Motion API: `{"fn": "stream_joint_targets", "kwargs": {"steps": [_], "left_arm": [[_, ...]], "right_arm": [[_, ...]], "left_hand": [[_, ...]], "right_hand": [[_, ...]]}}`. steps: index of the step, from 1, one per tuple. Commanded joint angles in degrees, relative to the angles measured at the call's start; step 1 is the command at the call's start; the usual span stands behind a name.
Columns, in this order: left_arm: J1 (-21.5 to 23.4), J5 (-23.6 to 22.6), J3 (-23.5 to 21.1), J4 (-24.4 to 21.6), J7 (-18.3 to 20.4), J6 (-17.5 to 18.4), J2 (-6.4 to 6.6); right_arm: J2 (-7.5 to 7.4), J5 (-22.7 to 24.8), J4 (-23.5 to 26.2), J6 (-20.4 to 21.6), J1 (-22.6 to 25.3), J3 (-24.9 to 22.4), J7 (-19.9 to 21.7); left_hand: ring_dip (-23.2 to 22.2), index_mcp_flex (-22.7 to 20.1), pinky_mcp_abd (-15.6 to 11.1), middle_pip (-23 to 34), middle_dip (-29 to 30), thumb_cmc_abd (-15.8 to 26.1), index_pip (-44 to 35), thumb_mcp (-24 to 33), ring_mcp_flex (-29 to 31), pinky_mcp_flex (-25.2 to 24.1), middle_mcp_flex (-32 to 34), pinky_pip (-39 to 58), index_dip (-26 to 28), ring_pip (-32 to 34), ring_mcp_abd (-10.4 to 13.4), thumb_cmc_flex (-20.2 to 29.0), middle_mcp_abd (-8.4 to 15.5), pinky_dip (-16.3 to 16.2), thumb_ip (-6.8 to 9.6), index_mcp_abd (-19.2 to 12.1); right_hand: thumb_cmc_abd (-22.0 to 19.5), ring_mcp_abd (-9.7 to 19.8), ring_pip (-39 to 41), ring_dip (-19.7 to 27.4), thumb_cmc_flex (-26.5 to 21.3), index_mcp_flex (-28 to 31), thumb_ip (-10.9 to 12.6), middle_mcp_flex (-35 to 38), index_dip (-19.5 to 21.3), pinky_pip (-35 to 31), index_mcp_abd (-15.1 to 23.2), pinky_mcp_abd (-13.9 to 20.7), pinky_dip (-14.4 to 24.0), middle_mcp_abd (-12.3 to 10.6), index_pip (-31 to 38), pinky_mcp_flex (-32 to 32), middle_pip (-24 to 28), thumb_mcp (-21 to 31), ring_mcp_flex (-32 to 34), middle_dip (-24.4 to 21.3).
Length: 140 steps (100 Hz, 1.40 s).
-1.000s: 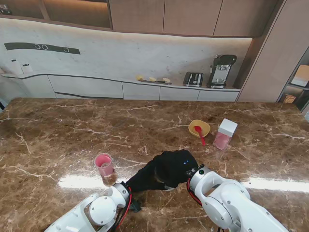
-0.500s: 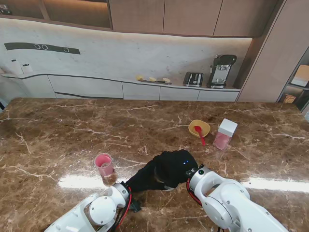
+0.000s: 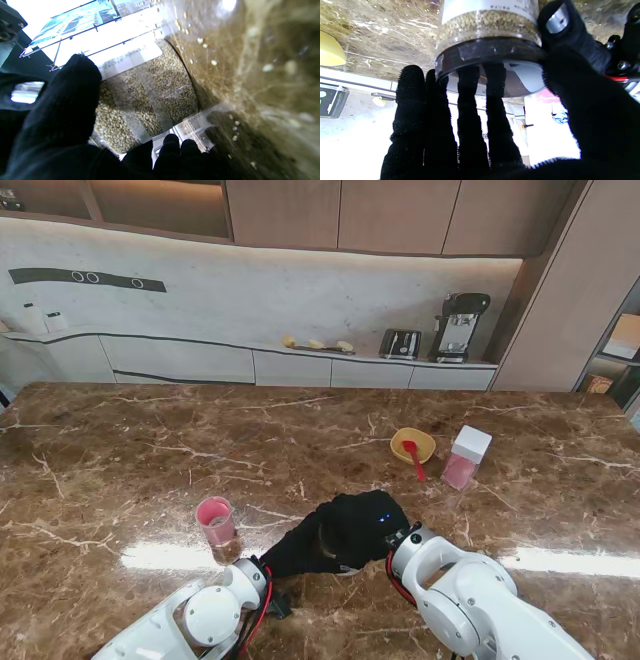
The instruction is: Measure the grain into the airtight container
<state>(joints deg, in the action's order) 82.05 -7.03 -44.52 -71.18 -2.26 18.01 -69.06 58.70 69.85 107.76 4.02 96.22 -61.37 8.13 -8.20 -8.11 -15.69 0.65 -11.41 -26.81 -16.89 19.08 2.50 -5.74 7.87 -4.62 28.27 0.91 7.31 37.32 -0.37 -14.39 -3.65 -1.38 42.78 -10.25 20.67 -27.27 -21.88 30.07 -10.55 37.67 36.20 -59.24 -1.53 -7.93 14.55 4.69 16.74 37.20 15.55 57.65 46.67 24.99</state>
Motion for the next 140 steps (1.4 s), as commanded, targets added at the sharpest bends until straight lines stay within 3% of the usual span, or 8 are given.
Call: {"fn": "stream_joint_targets", "kwargs": {"steps": [1, 54, 103, 124, 140], "left_arm": [[1.3, -0.2, 0.5, 1.4, 0.5, -0.6, 0.42], [1.4, -0.1, 0.4, 1.2, 0.7, -0.8, 0.46], [1.5, -0.3, 0.3, 1.1, 0.8, -0.9, 0.57], [1.3, -1.0, 0.4, 1.2, 1.0, -1.1, 0.74], [1.2, -1.6, 0.5, 1.1, 0.9, -1.2, 0.80]], "right_arm": [[-0.20, 0.5, -0.9, -0.1, 0.9, 0.0, 1.5], [-0.17, 0.8, -0.7, 0.3, 1.1, -0.5, 1.2], [-0.20, 0.8, -0.8, 0.2, 1.1, -0.7, 1.7], [-0.31, 1.0, -1.6, -0.1, 0.5, 0.4, 2.0], [-0.35, 3.4, -2.4, -0.9, 0.0, 1.7, -0.2]], "left_hand": [[-0.6, -2.7, 15.0, -0.8, -0.8, 1.1, -2.7, 0.6, -0.7, 3.8, -1.5, 7.0, -0.3, -1.3, -9.0, 1.8, -0.1, -1.5, 0.89, -2.9], [-0.7, -2.3, 15.0, -0.8, -0.7, 1.7, -2.4, 0.1, -0.7, 3.8, -1.6, 7.1, -0.8, -1.3, -8.9, 1.9, 0.0, -1.6, 0.89, -2.9], [-0.8, -4.1, 15.0, -0.8, -0.9, 1.1, -0.9, 0.0, -0.7, 3.8, -1.5, 7.0, -2.4, -1.3, -9.1, 2.2, -0.2, -1.6, 0.99, -1.6], [-0.7, -4.5, 15.0, -0.8, -0.9, -0.5, -0.5, 1.1, -0.7, 3.8, -1.5, 6.9, -3.4, -1.3, -9.3, 2.7, -0.4, -1.4, 1.05, -1.7], [-0.7, -4.6, 15.0, -0.7, -1.0, -1.3, -1.6, 3.0, -0.7, 3.8, -1.5, 6.8, -3.2, -1.3, -9.4, 3.3, -0.4, -1.3, 0.98, -1.8]], "right_hand": [[-6.5, 5.5, -1.9, 2.4, -1.9, -0.1, 6.2, 1.3, -0.9, 1.3, 2.4, 0.2, 1.7, -5.9, 0.8, -1.5, 1.1, 4.0, -1.2, -1.1], [-7.8, 4.4, -6.8, 6.7, 0.3, -0.5, 7.0, 0.7, -4.6, 4.4, 2.8, -1.1, 2.5, -6.0, -1.5, -4.9, -4.1, 1.3, -4.3, -5.2], [-8.6, 4.1, -7.2, 7.7, 1.1, -0.8, 6.9, 0.1, -5.8, 5.4, 2.9, -1.1, 2.5, -5.9, -1.9, -5.7, -4.8, 0.3, -5.0, -6.4], [-9.1, 4.7, -5.6, 7.2, 2.0, -0.4, 6.7, 0.7, -5.9, 4.0, 3.0, -0.4, 3.1, -5.4, -1.4, -3.6, -4.4, -0.7, -2.2, -6.4], [-11.5, 4.6, -2.9, 5.9, 5.2, 0.0, 6.5, 2.5, -6.0, -0.2, 2.9, 0.8, 3.8, -4.8, -0.7, 0.7, -3.4, -6.4, 2.8, -6.4]]}}
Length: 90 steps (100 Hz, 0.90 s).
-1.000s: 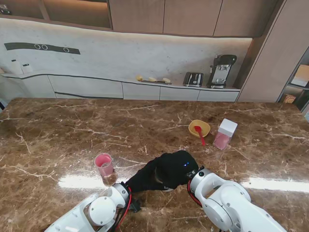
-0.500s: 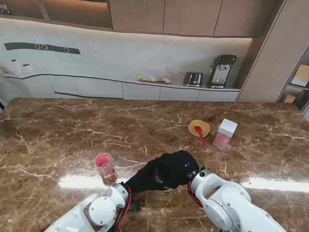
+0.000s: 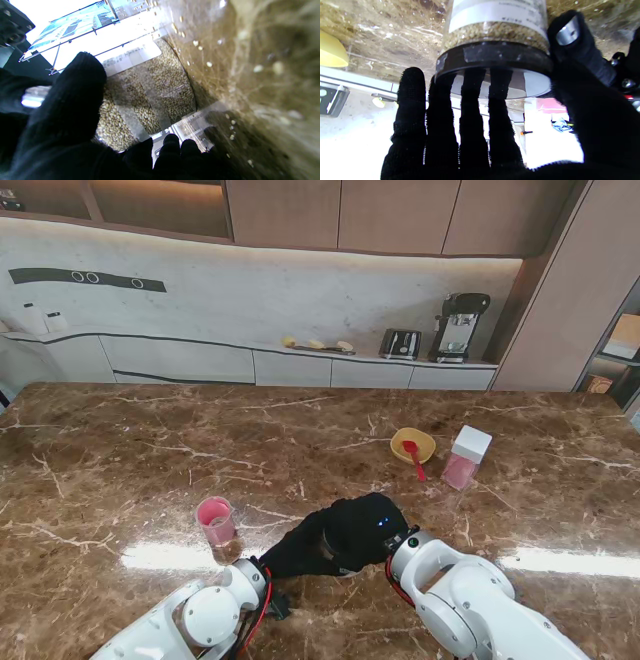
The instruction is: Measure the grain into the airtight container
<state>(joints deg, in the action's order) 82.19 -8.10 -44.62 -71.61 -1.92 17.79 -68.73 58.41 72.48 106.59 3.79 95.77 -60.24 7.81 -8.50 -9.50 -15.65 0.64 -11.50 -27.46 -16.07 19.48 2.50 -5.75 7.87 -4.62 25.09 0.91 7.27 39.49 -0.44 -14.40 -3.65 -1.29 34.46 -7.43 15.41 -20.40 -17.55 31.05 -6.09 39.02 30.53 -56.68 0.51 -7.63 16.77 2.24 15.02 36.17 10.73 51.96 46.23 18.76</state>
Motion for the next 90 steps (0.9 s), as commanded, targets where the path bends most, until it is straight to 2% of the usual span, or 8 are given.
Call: {"fn": "stream_joint_targets", "kwargs": {"steps": [1, 15, 26, 47, 59, 71, 84, 90], "left_arm": [[1.1, -0.6, 0.7, 1.6, 0.5, -1.0, 0.48], [1.0, -0.8, 0.7, 1.6, 0.4, -1.2, 0.47], [1.1, -0.8, 0.7, 1.5, 0.3, -1.3, 0.44], [1.3, -0.8, 0.5, 1.4, 0.1, -1.3, 0.41], [1.3, -0.7, 0.4, 1.4, 0.1, -1.2, 0.42], [1.4, -0.7, 0.3, 1.4, 0.0, -1.1, 0.43], [1.4, -0.8, 0.2, 1.3, 0.0, -1.0, 0.45], [1.4, -0.8, 0.2, 1.3, 0.0, -1.0, 0.45]], "right_arm": [[-0.07, 0.9, -1.3, -0.8, 0.4, 0.6, 0.0], [-0.05, 3.9, -1.9, -2.9, 0.3, 1.9, -2.8], [-0.04, 5.0, -2.0, -3.7, 0.3, 2.4, -4.5], [-0.07, 7.1, -0.3, -3.7, 1.5, 1.4, -5.0], [0.01, 7.7, 1.4, -3.3, 2.6, 0.2, -5.1], [0.17, 6.9, 4.2, -2.1, 4.1, -2.1, -3.2], [0.22, 3.9, 7.7, 1.1, 5.1, -5.2, 2.8], [0.09, 2.1, 9.2, 2.7, 5.1, -6.4, 7.2]], "left_hand": [[-0.4, -3.2, 14.9, -0.7, -0.9, -0.7, -2.5, 2.7, -0.7, 3.8, -1.5, 6.8, 0.0, -1.3, -9.3, 1.2, -0.3, -1.3, 0.97, -2.0], [-0.4, -2.1, 14.8, -0.7, -1.0, -0.9, -3.6, 5.0, -0.7, 3.9, -1.5, 6.8, 0.2, -1.3, -9.3, 0.8, -0.3, -1.2, 0.49, -2.1], [-0.4, -2.2, 14.8, -0.8, -1.0, -0.8, -3.5, 5.3, -0.7, 3.9, -1.5, 6.9, 0.1, -1.3, -9.2, 0.7, -0.2, -1.2, 0.36, -2.2], [-0.5, -2.1, 14.9, -0.8, -1.0, -0.5, -3.1, 5.4, -0.7, 3.9, -1.5, 6.9, 0.0, -1.3, -9.2, 0.3, -0.2, -1.3, 0.20, -2.3], [-0.5, -2.0, 14.8, -0.8, -0.9, -0.3, -3.0, 5.3, -0.7, 3.9, -1.5, 7.0, 0.0, -1.3, -9.2, 0.2, -0.1, -1.3, 0.16, -2.2], [-0.5, -2.0, 14.9, -0.8, -0.9, -0.3, -2.9, 5.3, -0.7, 3.8, -1.5, 7.0, 0.0, -1.3, -9.2, 0.1, -0.2, -1.4, 0.16, -2.2], [-0.5, -2.0, 14.9, -0.8, -0.9, -0.4, -2.9, 5.3, -0.7, 3.8, -1.5, 7.0, 0.0, -1.3, -9.2, 0.1, -0.2, -1.4, 0.15, -2.2], [-0.5, -2.0, 14.9, -0.8, -0.9, -0.4, -2.8, 5.3, -0.7, 3.8, -1.5, 7.0, 0.1, -1.3, -9.2, 0.2, -0.2, -1.4, 0.16, -2.2]], "right_hand": [[-3.4, 1.8, 2.5, -1.0, 1.1, -1.0, 2.0, 1.2, -0.4, -3.1, 0.9, 0.6, 1.6, -2.4, 1.0, 2.1, 1.5, -1.0, 3.6, -0.2], [-6.8, 1.7, 4.7, -1.9, 4.9, -1.5, 2.8, 2.3, -0.8, -7.5, 0.7, 2.2, 0.9, -1.6, 0.8, 6.5, 2.1, -7.3, 7.7, -0.5], [-9.2, 1.2, 4.2, -1.7, 8.1, -2.9, 3.3, 1.1, -1.1, -7.5, 0.7, 1.9, -0.5, -1.5, 0.1, 6.3, 1.7, -10.8, 7.2, -1.0], [-13.9, 0.3, -1.3, 0.4, 16.7, -6.7, 3.7, -4.2, -1.4, 0.1, 1.9, -0.7, -2.7, -3.0, -2.3, -4.0, -0.6, -12.5, -3.1, -1.7], [-14.6, 0.5, -3.9, 1.7, 17.7, -8.0, 3.8, -6.4, -1.3, 4.1, 2.5, -1.5, -3.0, -3.6, -3.4, -9.8, -1.8, -12.3, -9.2, -1.8], [-9.5, 1.8, -5.0, 2.3, 13.1, -9.2, 4.0, -8.2, -1.1, 6.1, 1.8, -0.5, -2.6, -3.8, -4.3, -12.4, -2.7, -11.3, -12.1, -1.7], [1.1, 1.8, -5.5, 2.7, 0.0, -11.0, 3.9, -11.6, -1.0, 10.1, -1.0, 0.5, 0.2, -3.2, -7.3, -13.9, -3.6, -12.8, -15.4, -1.2], [3.5, 1.4, -5.9, 2.9, -4.5, -12.5, 4.0, -13.0, -1.2, 11.3, -1.6, 0.5, 0.7, -2.7, -8.6, -14.5, -3.8, -13.6, -16.8, -1.2]]}}
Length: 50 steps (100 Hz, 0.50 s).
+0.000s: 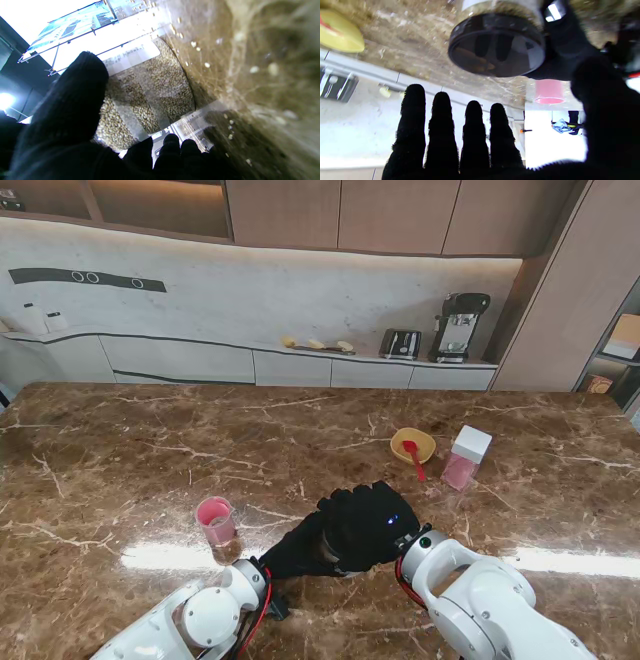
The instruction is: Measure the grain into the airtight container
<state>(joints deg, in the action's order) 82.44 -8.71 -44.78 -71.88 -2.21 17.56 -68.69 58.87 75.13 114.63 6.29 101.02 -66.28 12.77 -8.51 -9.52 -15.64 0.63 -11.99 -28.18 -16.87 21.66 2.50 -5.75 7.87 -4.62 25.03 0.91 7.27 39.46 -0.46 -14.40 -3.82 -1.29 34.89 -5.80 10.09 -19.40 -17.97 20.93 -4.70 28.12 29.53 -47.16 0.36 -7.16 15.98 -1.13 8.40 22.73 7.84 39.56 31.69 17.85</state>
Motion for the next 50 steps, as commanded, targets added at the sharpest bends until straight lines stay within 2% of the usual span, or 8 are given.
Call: {"fn": "stream_joint_targets", "kwargs": {"steps": [1, 2, 10, 19, 28, 32, 39, 50], "left_arm": [[1.2, -0.2, 0.3, 1.6, 0.3, -0.7, 0.41], [1.2, -0.1, 0.3, 1.6, 0.3, -0.7, 0.41], [1.1, -0.2, 0.4, 1.5, 0.3, -0.7, 0.43], [1.1, -0.3, 0.3, 1.5, 0.3, -0.6, 0.44], [1.2, -0.3, 0.2, 1.5, 0.3, -0.6, 0.45], [1.2, -0.4, 0.2, 1.5, 0.3, -0.6, 0.47], [1.3, -0.3, 0.1, 1.4, 0.3, -0.7, 0.48], [1.3, -0.3, 0.1, 1.4, 0.4, -0.7, 0.50]], "right_arm": [[-0.39, -0.7, 1.3, 0.5, -0.2, -0.5, 2.7], [-0.41, -0.9, 1.4, 0.7, -0.3, -0.6, 3.2], [-0.70, -2.2, 1.9, 2.4, -1.3, -1.2, 7.8], [-1.08, -3.5, 1.8, 3.3, -2.9, -0.9, 12.3], [-1.33, -3.8, 1.0, 3.2, -4.5, 0.2, 14.7], [-1.42, -3.8, 0.5, 2.9, -5.2, 0.8, 15.7], [-1.54, -3.9, -0.4, 2.5, -6.2, 1.8, 16.6], [-1.77, -4.2, -1.4, 2.4, -7.7, 3.1, 18.6]], "left_hand": [[-0.5, -2.1, 14.9, -0.7, -0.4, 0.3, -2.1, 3.1, -0.7, 3.8, -1.5, 7.0, 0.1, -1.3, -9.2, 0.2, -0.1, -1.4, 0.33, -2.2], [-0.5, -2.0, 14.9, -0.7, -0.4, 0.4, -2.1, 3.2, -0.7, 3.8, -1.5, 7.0, 0.1, -1.3, -9.2, 0.2, -0.1, -1.4, 0.33, -2.3], [-0.5, -2.0, 14.9, -0.8, -0.4, 0.4, -2.0, 3.2, -0.7, 3.8, -1.6, 7.0, 0.2, -1.3, -9.2, 0.2, -0.2, -1.4, 0.33, -2.3], [-0.5, -2.0, 14.8, -0.7, -0.5, 0.4, -2.1, 3.2, -0.7, 3.8, -1.5, 7.0, 0.2, -1.3, -9.2, 0.2, -0.2, -1.4, 0.32, -2.3], [-0.6, -2.1, 14.8, -0.7, -0.5, 0.4, -2.1, 3.2, -0.7, 3.8, -1.5, 7.0, 0.2, -1.3, -9.2, 0.2, -0.2, -1.4, 0.32, -2.2], [-0.6, -2.1, 14.8, -0.7, -0.5, 0.4, -2.1, 3.3, -0.7, 3.8, -1.5, 7.0, 0.2, -1.3, -9.3, 0.2, -0.2, -1.4, 0.32, -2.2], [-0.6, -2.0, 14.8, -0.7, -0.5, 0.5, -2.1, 3.2, -0.7, 3.8, -1.5, 7.0, 0.2, -1.3, -9.2, 0.2, -0.1, -1.4, 0.30, -2.2], [-0.6, -2.1, 14.8, -0.7, -0.6, 0.4, -2.1, 3.1, -0.7, 3.8, -1.5, 7.0, 0.2, -1.3, -9.2, 0.3, -0.2, -1.4, 0.30, -2.2]], "right_hand": [[3.1, -0.3, -0.5, 1.9, -5.2, -2.4, 2.6, -2.3, -0.2, 2.1, -1.6, 0.0, 1.7, 0.8, -2.2, -1.1, -0.9, -1.7, -2.5, -0.3], [3.4, -0.4, -0.5, 1.9, -7.3, -2.7, 2.5, -3.7, -0.3, 2.4, -1.7, -0.2, 2.0, 0.8, -2.6, -1.1, -1.3, -2.3, -2.7, -0.4], [4.5, -0.9, -1.0, 2.1, -12.9, -4.3, 1.9, -6.4, -0.5, 3.5, -1.2, -0.6, 2.3, 1.5, -3.9, -1.3, -1.9, -2.4, -4.4, -0.6], [5.3, -0.7, -0.9, 2.1, -15.8, -6.3, 0.8, -8.9, -0.4, 4.2, -1.1, -0.3, 2.4, 2.0, -4.8, -1.0, -1.8, -1.6, -5.4, -0.2], [6.0, -0.4, -0.3, 1.7, -17.0, -7.1, 0.3, -10.0, 0.1, 4.1, -0.3, 0.0, 2.7, 2.2, -5.1, -0.2, -1.3, -0.3, -5.2, 0.4], [7.2, -0.2, 0.2, 1.2, -17.0, -7.3, -0.2, -10.5, 1.1, 3.9, 0.0, 0.2, 3.1, 2.3, -5.0, 0.4, -0.7, 2.9, -4.9, 1.1], [10.8, 0.7, 1.6, -0.4, -15.5, -7.3, -1.9, -10.6, 4.0, 3.3, 1.5, 0.7, 3.7, 2.3, -3.7, 1.5, 0.6, 12.8, -3.8, 2.5], [11.9, 2.1, 4.0, -3.0, -15.6, -5.9, -2.7, -10.5, 7.7, 2.2, 4.0, 1.9, 4.1, 2.2, -0.1, 3.0, 2.6, 16.6, -2.3, 4.6]]}}
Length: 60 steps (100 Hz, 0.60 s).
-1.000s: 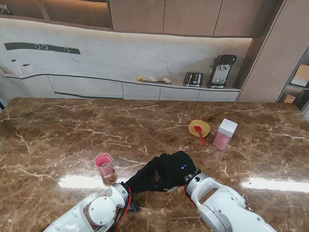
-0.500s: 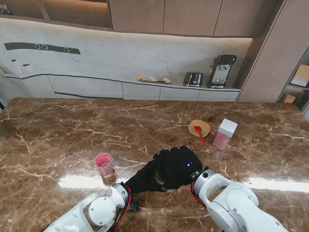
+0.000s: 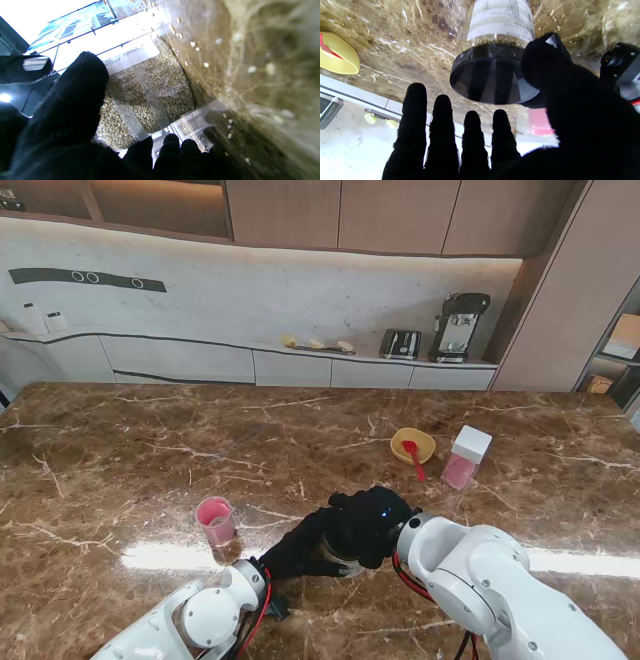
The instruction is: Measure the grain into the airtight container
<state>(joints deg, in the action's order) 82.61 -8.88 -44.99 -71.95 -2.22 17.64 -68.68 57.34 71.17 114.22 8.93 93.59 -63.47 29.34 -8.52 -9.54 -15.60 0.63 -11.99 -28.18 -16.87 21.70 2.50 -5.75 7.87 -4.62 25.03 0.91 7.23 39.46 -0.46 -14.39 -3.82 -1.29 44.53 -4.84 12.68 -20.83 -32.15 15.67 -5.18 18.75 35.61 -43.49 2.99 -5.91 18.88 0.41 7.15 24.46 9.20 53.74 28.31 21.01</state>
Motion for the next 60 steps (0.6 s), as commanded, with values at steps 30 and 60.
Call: {"fn": "stream_joint_targets", "kwargs": {"steps": [30, 60], "left_arm": [[1.2, -0.1, 0.3, 1.4, 0.5, -0.8, 0.52], [1.2, 0.0, 0.5, 1.3, 0.6, -0.9, 0.53]], "right_arm": [[-0.08, 0.5, -4.2, -0.9, -0.9, 2.0, -2.9], [0.57, 4.7, -6.9, -4.8, 0.2, 3.7, -13.6]], "left_hand": [[-0.6, -2.2, 14.7, -0.5, -1.2, 0.6, -2.1, 2.9, -0.7, 3.9, -1.5, 6.9, 0.3, -1.3, -9.1, 0.3, -0.2, -1.3, 0.32, -2.1], [-0.5, -2.5, 14.8, -0.5, -1.3, 0.5, -2.1, 2.8, -0.7, 3.9, -1.5, 6.9, 0.3, -1.3, -9.2, 0.2, -0.3, -1.2, 0.34, -1.8]], "right_hand": [[1.1, 4.4, 14.8, -11.4, -2.5, 5.1, -2.7, 5.5, 8.4, -10.3, 5.2, 4.6, 1.9, -2.5, 7.1, 11.4, 15.1, 5.7, 11.3, 14.6], [-16.0, 4.1, 26.9, -13.1, 21.1, 4.4, 1.2, 18.0, 7.3, -28.2, -5.3, 4.8, -1.6, -1.2, 5.9, 27.3, 15.8, -17.2, 31.3, 10.4]]}}
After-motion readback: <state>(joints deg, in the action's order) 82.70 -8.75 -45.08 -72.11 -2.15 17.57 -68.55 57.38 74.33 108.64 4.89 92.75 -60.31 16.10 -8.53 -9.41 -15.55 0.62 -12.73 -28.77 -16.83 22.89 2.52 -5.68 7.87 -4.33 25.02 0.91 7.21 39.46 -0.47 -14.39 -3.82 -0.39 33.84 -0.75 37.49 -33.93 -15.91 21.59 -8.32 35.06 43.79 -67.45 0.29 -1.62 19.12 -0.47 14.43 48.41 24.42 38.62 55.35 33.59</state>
